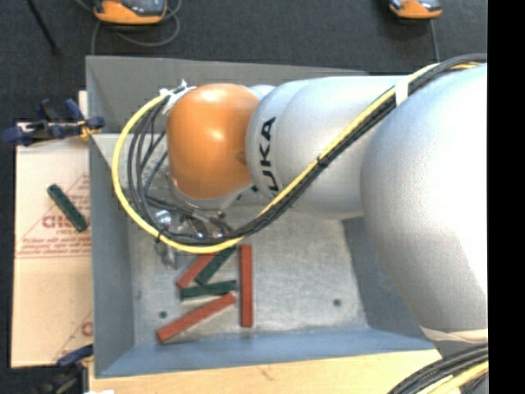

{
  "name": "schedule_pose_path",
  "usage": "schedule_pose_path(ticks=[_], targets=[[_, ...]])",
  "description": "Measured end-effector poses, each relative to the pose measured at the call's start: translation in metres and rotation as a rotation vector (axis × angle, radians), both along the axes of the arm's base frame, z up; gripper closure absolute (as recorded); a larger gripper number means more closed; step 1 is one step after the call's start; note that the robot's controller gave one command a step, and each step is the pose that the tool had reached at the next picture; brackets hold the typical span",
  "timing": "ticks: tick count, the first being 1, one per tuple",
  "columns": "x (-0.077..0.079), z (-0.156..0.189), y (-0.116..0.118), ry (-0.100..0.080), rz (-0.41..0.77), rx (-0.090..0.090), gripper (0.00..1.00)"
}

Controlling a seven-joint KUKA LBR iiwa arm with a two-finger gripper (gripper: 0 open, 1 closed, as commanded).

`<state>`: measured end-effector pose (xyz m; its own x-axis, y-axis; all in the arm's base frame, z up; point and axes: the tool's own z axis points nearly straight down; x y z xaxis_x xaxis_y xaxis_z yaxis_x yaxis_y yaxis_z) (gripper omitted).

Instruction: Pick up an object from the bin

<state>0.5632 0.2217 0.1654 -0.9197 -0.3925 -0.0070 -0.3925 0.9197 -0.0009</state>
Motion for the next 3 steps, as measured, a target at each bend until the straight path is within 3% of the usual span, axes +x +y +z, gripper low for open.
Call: schedule_pose_path(ticks=[1, 2, 3], targets=[[0.018, 0.010, -0.001, -0.001, -0.014, 0.000, 1.00], [-0.020, 0.071, -0.003, -0.003, -0.004, 0.002, 1.00], [0.023, 0.075, -0.007, -0.001, 0.193, -0.002, 1.00]])
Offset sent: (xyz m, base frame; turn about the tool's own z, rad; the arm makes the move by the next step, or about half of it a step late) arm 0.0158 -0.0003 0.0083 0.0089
